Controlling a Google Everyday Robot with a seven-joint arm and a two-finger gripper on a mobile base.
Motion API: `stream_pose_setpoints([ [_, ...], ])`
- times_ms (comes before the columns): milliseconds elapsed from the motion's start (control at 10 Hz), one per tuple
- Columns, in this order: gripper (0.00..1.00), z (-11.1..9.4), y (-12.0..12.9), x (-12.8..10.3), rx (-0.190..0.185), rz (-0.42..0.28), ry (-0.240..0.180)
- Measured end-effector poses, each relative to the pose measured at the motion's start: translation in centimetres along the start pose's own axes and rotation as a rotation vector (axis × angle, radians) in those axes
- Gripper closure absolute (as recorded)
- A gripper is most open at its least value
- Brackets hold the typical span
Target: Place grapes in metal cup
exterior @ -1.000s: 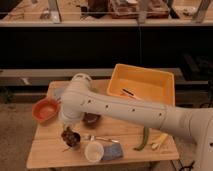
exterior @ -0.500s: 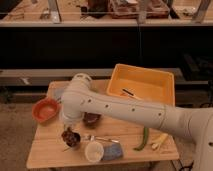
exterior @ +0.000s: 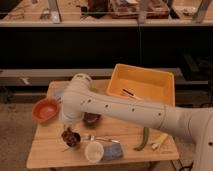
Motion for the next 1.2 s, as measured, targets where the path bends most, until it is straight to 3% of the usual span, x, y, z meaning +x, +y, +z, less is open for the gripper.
stream_pose_setpoints([
  [200, 0.84, 0.00, 0.00, 0.00, 0.000, 0.000, 0.000],
  [800, 0.23, 0.05, 0.03, 0.00, 0.001, 0.001, -0.001],
  [1200, 0.20, 0.04, 0.03, 0.00, 0.001, 0.001, -0.001],
])
